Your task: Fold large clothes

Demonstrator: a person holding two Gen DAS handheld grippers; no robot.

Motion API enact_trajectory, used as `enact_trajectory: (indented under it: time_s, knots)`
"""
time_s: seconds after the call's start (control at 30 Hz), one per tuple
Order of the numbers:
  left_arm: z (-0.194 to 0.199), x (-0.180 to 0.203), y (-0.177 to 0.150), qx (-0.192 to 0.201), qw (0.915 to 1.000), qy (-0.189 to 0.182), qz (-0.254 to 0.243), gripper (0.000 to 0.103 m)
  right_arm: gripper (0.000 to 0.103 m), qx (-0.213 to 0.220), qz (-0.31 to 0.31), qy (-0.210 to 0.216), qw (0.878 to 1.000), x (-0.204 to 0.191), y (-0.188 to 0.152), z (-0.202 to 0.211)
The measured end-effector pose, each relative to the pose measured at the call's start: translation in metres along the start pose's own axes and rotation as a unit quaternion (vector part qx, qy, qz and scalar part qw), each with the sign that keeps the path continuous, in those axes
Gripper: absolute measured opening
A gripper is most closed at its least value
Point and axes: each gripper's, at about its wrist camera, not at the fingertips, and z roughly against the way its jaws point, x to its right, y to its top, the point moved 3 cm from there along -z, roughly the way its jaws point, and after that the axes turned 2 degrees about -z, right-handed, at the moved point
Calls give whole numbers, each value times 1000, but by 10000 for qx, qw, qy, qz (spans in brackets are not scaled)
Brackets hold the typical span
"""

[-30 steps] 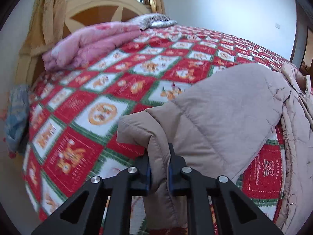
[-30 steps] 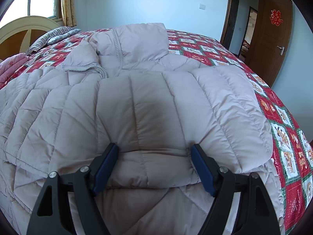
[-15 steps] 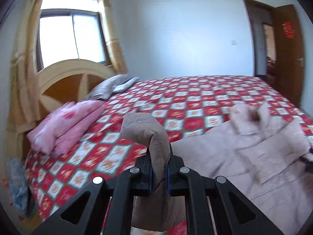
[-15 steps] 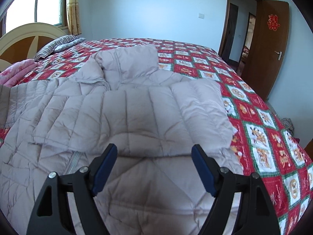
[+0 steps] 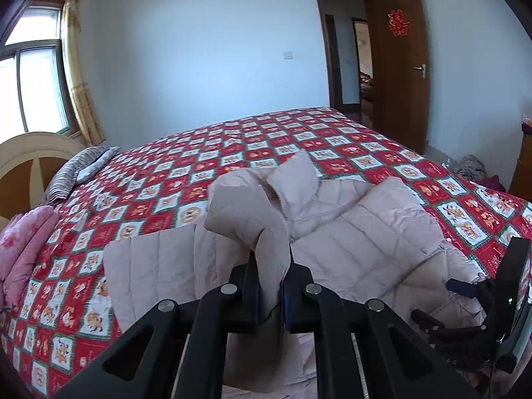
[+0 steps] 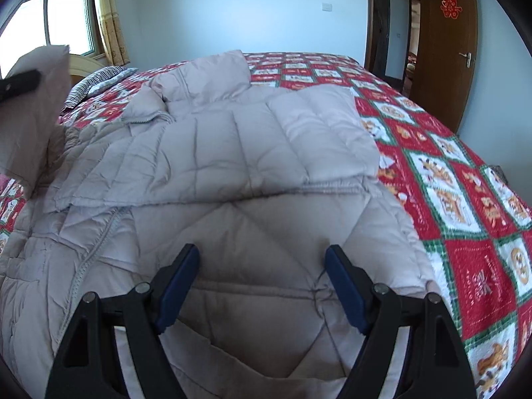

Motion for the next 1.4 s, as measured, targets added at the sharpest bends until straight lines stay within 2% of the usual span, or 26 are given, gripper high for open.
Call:
enact_trajectory:
  time_s: [0.17, 0.23, 0.27, 0.3, 0.37, 0.43, 0.53, 0.67, 0.8, 0.87, 0.93, 0.97, 1.03, 1.07, 1.1, 1.2, 1.3, 1.4]
  knots:
    - [-23, 34, 3, -58, 9998, -182, -75, 12, 81, -67, -109, 29, 9999, 2, -4, -6]
    - [-31, 40, 2, -169, 9995, -253, -123, 23, 82, -66, -88, 7, 9999, 1, -5, -6]
    - [-35, 43, 3, -187, 9994, -205, -183, 42, 82, -66, -74, -1, 10000, 0, -6, -6]
    - [-35, 43, 3, -129, 9996, -79, -237, 68, 83, -66, -68, -3, 10000, -1, -6, -6]
    - [-31, 44, 3, 171, 9990, 218, -338, 90, 83, -64, -76, 13, 10000, 0, -6, -7]
    - [-28, 42, 1, 313, 9981, 287, -443, 91, 83, -59, -94, 40, 9999, 1, -7, -7]
    - [-34, 29, -5, 225, 9976, 484, -438, 91, 83, -58, -121, 78, 9999, 2, -7, -7]
    - [-45, -15, -24, -8, 9949, 978, -252, 91, 83, 116, -415, 333, 9985, 10, -2, 6]
    - [-52, -81, -51, -373, 9868, 1550, 269, 91, 83, 70, -1159, 1187, 9861, 7, 19, 19]
    - [-56, -110, -64, -603, 9804, 1789, 555, 91, 83, -118, -1201, 1583, 9800, -10, 31, 12]
    - [-58, -131, -75, -795, 9750, 1909, 812, 91, 83, -233, -1108, 1709, 9788, -26, 38, -1]
    - [-57, -139, -79, -841, 9732, 1917, 949, 91, 78, -373, -1064, 1762, 9779, -34, 41, -12]
    - [-53, -147, -86, -863, 9723, 1872, 1102, 91, 51, -745, -1079, 1948, 9720, -45, 39, -29]
    - [-51, -148, -88, -854, 9727, 1868, 1085, 91, 27, -827, -1039, 1960, 9716, -50, 37, -34]
    - [-49, -148, -89, -843, 9732, 1875, 1028, 91, 20, -775, -963, 1882, 9743, -52, 36, -33]
    - [-47, -145, -88, -788, 9750, 1893, 861, 91, 13, -580, -795, 1571, 9827, -47, 35, -22]
    - [-51, -151, -85, -796, 9743, 1886, 942, 91, 12, -487, -779, 1150, 9891, -26, 35, -17]
    - [-58, -151, -79, -869, 9733, 1840, 1065, 91, 13, -561, -723, 970, 9911, -16, 34, -19]
